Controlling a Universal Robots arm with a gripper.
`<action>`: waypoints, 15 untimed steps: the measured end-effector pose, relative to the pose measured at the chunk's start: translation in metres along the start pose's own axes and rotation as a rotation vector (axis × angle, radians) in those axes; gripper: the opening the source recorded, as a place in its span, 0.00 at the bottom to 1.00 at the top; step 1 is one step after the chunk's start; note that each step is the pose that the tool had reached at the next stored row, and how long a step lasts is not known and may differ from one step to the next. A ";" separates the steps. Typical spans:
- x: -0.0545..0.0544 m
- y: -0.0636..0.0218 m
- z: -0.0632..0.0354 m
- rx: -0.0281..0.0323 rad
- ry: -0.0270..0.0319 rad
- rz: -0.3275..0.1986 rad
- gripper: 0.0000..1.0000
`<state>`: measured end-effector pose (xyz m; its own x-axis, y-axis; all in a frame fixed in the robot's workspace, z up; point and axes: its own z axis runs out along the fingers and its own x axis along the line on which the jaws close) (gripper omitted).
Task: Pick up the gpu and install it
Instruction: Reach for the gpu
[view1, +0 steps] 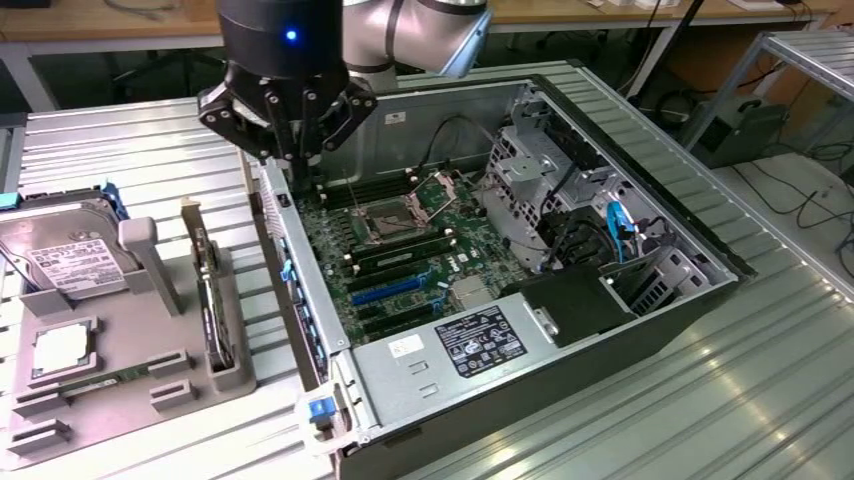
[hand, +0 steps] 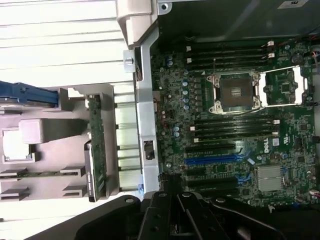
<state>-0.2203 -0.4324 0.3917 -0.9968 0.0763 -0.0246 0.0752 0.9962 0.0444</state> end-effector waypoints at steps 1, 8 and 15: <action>0.007 -0.0018 -0.0001 0.0002 0.0002 0.000 0.11; 0.041 -0.0060 0.0041 0.0009 0.0000 0.000 0.11; 0.075 -0.0090 0.0141 0.0028 -0.0001 0.000 0.11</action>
<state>-0.2948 -0.4351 0.3754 -0.9968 0.0761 -0.0247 0.0751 0.9963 0.0417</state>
